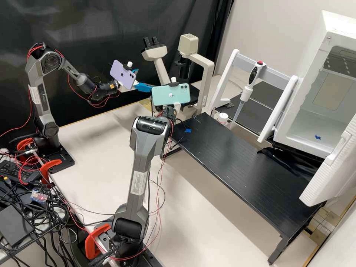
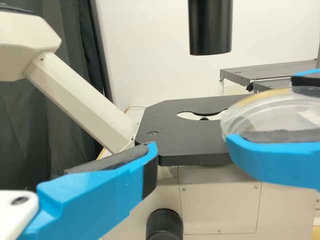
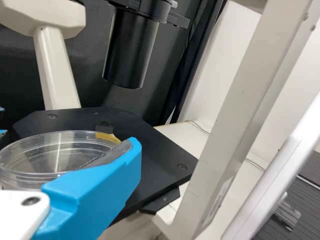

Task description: Move the petri dish to the microscope

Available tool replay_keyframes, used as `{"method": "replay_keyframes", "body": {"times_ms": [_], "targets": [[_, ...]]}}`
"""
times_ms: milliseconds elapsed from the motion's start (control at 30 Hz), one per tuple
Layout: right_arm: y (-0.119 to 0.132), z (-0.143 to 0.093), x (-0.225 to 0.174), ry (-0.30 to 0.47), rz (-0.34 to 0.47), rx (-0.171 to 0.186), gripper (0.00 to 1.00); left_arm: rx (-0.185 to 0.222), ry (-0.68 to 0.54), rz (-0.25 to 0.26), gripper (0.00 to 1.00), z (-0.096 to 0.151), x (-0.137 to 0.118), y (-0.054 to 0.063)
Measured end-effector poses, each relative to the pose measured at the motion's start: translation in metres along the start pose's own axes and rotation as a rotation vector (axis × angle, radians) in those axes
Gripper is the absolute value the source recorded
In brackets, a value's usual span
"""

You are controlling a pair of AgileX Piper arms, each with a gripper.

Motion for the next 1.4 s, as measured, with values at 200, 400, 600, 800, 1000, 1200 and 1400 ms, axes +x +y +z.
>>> {"method": "replay_keyframes", "body": {"times_ms": [200, 400, 600, 800, 1000, 1200, 1400], "targets": [[-0.001, 0.002, 0.014, -0.027, -0.035, 0.057, 0.00, 0.000, 0.000, 0.000, 1.00, 0.000, 0.000, 0.000], [0.009, -0.007, 0.028, -0.011, -0.080, 0.113, 0.00, 0.000, 0.000, 0.000, 1.00, 0.000, 0.000, 0.000], [0.014, -0.014, 0.043, 0.014, -0.140, 0.131, 0.00, 0.000, 0.000, 0.000, 1.00, 0.000, 0.000, 0.000], [0.018, -0.015, 0.056, 0.012, -0.171, 0.143, 0.00, 0.000, 0.000, 0.000, 1.00, 0.000, 0.000, 0.000], [0.020, -0.004, 0.067, -0.012, -0.164, 0.119, 0.00, 0.000, 0.000, 0.000, 1.00, 0.000, 0.000, 0.000], [0.027, 0.008, 0.073, -0.062, -0.147, 0.130, 0.00, 0.000, 0.000, 0.000, 1.00, 0.000, 0.000, 0.000], [0.029, 0.013, 0.075, -0.076, -0.139, 0.133, 0.00, 0.000, 0.000, 0.000, 1.00, 0.000, 0.000, 0.000]]}}
